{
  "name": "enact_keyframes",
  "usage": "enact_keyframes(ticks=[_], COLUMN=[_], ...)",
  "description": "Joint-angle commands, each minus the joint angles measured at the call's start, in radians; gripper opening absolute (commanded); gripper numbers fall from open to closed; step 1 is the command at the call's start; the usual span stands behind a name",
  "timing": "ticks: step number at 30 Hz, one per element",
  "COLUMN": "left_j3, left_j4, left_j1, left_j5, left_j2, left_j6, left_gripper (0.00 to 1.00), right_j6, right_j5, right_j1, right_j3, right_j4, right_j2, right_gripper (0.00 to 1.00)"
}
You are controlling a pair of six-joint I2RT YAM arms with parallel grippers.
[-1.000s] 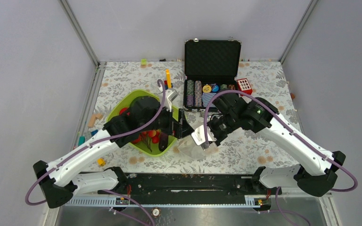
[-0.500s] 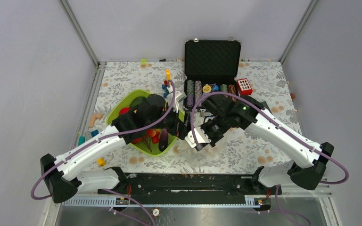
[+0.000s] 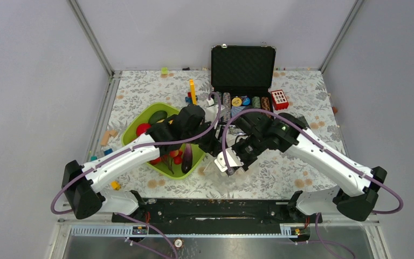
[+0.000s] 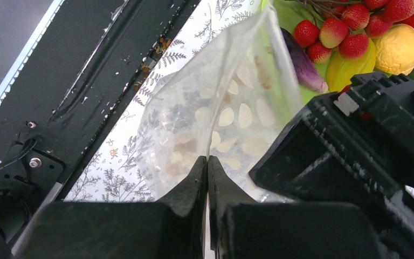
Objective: Place the food in the zip-top bag and seal the zipper
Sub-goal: Open the zipper of the food storage bag.
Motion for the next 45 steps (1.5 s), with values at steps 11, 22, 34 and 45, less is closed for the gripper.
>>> enact_keyframes(ticks=[11, 22, 34, 45], left_j3=[-0.044, 0.022, 0.054, 0.048], left_j4=[0.191, 0.256, 0.213, 0.216], left_j1=[-0.040, -0.054, -0.055, -0.066], left_j5=[-0.319, -0.641, -0.802, -0.795], left_j2=[-0.128, -0.140, -0.100, -0.083], left_j6=[-0.043, -0.070, -0.218, -0.280], left_gripper=[0.00, 0.00, 0.00, 0.00], right_j6=[0.704, 1.449, 1.815, 1.773], right_j5=[0.216, 0.612, 1.114, 1.124], right_j1=[0.010, 0.010, 0.010, 0.010], right_j3=[-0.478, -0.723, -0.490, -0.229], right_j4=[0.816, 1.246, 0.930, 0.794], right_j2=[-0.455, -0.740, -0.527, -0.209], right_gripper=[0.99, 1.00, 1.00, 0.95])
